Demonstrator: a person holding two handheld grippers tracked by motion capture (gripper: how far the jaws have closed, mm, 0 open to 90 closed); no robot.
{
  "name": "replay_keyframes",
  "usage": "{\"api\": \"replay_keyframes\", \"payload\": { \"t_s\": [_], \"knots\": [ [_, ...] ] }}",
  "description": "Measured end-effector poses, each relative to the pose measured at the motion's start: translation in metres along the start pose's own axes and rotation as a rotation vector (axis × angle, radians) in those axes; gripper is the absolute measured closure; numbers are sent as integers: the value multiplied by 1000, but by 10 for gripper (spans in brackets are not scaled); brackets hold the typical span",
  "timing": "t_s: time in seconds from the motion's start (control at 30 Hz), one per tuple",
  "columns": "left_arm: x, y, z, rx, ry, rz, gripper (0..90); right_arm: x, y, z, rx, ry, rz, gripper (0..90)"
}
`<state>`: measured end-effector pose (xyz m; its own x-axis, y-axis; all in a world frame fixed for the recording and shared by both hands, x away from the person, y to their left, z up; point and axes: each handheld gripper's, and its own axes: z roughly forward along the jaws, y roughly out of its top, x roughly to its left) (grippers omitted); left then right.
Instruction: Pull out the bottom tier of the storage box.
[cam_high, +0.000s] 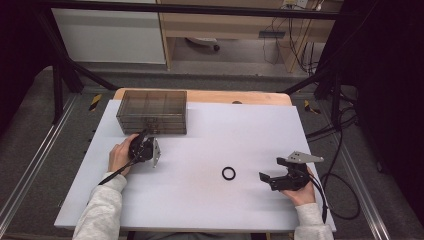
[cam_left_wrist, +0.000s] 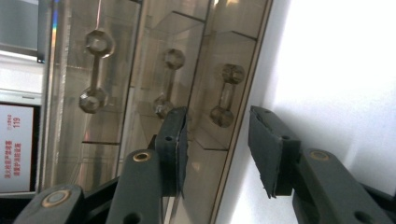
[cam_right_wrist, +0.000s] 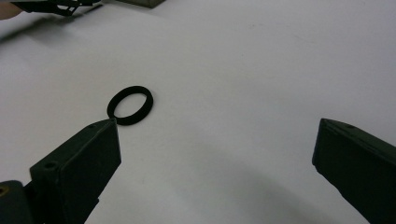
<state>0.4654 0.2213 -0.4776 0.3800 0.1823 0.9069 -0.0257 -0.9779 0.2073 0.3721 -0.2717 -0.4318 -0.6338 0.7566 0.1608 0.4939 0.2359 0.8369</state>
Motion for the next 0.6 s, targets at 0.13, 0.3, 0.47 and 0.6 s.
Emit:
{"api": "replay_keyframes", "payload": {
  "t_s": [0.13,0.3,0.47,0.6],
  "knots": [
    [-3,0,2,6,6,32,576,0,0,0,1,-1,-1,18],
    [-7,3,3,-5,24,63,620,0,0,0,3,-1,0,18],
    [-9,3,6,-17,24,95,642,0,0,0,1,0,1,19],
    [-9,3,7,-18,36,101,647,-1,0,0,0,0,1,19]
  ]
}}
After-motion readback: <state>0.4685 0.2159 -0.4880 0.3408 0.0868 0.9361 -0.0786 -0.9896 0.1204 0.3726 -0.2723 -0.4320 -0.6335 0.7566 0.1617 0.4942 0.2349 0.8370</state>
